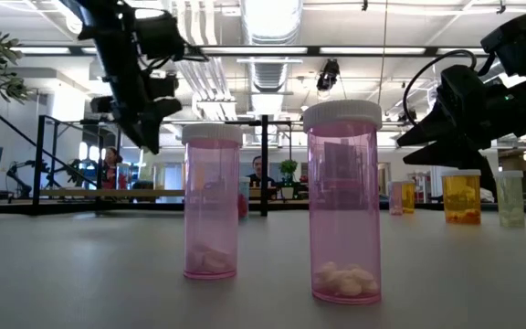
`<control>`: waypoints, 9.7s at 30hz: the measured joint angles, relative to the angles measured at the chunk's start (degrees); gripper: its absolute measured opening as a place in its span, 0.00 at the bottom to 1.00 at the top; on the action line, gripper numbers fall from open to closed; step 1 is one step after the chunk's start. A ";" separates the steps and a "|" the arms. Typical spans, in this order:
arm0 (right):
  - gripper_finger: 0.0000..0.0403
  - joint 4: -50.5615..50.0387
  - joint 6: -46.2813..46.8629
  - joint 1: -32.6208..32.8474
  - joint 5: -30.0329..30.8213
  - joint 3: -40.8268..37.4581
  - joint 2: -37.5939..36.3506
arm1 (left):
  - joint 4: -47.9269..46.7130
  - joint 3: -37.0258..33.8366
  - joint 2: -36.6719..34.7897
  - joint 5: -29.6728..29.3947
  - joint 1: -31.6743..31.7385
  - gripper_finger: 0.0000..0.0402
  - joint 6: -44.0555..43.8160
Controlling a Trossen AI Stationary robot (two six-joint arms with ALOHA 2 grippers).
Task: Pick and place medicine bottles onto shelf by color
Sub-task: Put the left yellow pill bottle on the shelf, then put the top blue pill bottle on the shelf
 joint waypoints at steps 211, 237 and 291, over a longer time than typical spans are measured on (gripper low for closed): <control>0.52 0.01 0.00 -0.01 0.00 -0.02 0.01 | 21.82 3.05 1.22 5.48 -12.03 0.50 6.11; 0.52 0.01 0.00 -0.01 -0.02 -0.02 0.00 | 7.92 22.36 26.39 10.38 -18.58 0.60 -15.23; 0.52 -0.02 0.00 0.01 -0.02 -0.02 0.02 | -0.71 23.42 21.57 7.61 -17.25 0.27 -14.56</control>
